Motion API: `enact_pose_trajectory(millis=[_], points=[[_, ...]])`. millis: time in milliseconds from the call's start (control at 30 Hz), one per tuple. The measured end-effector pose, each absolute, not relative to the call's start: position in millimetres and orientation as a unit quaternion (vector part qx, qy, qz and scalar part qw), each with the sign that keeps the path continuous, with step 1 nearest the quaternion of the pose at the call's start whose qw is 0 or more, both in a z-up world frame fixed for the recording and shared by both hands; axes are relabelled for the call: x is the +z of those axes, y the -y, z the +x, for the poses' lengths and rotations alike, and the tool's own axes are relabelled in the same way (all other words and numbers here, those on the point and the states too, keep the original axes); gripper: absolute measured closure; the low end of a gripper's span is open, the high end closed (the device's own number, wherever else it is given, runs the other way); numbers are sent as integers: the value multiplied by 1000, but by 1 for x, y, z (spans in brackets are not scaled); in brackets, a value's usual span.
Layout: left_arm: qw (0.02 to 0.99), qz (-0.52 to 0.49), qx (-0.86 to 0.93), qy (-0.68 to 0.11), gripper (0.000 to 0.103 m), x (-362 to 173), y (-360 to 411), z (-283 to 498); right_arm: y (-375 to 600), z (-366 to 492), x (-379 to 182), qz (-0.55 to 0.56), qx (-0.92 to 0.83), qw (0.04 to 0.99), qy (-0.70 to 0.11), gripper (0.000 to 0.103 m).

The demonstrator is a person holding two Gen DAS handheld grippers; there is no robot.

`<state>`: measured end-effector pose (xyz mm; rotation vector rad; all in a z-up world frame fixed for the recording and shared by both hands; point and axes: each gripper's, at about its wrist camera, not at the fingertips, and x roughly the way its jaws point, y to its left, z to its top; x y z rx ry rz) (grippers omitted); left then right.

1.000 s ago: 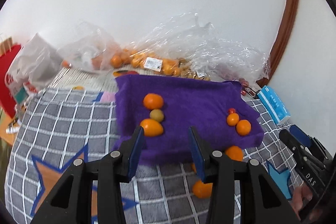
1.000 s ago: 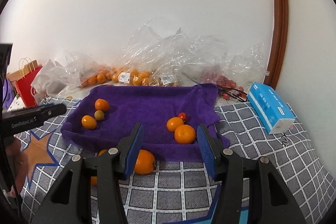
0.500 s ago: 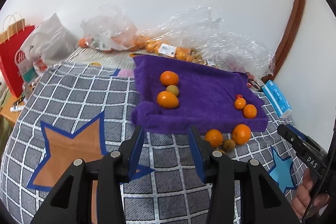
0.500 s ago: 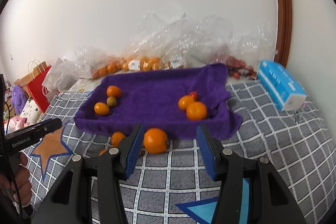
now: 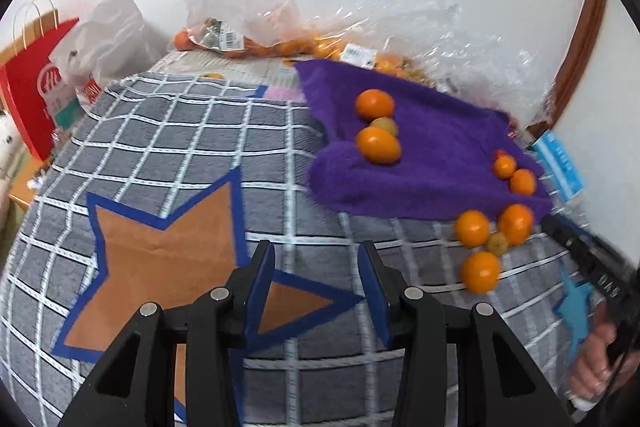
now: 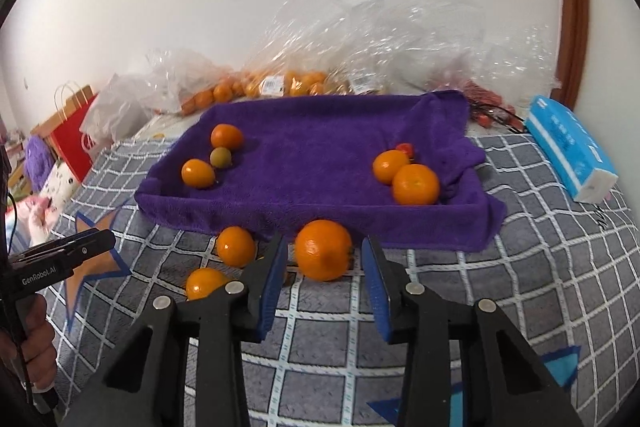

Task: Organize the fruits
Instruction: 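Move right gripper to another orange beside the towel while left gripper approaches a second orange, then close right gripper on the orange while left gripper closes on its orange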

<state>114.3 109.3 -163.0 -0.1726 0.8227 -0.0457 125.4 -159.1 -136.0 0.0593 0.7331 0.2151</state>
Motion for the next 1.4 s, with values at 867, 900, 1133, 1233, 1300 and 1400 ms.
enact_pose_trajectory(millis=[867,900,1133,1233,1300,1400], points=[[906,-130,-23,-403,65,-182,-125,122,153,170,-173,21,75,909,-409,55],[905,-140,-28,-402,65,-182,-128,122,153,170,-174,20,76,908,-412,56],[903,-157,-49,-397,77,-183,-129,119,160,159,-173,36,100,907,-408,61],[908,-153,-58,-386,78,-180,-127,115,162,148,-168,37,105,911,-397,61],[908,-150,-66,-385,78,-179,-124,113,164,141,-165,37,105,914,-390,61],[906,-138,-61,-395,78,-178,-117,111,170,128,-160,33,101,918,-383,61]])
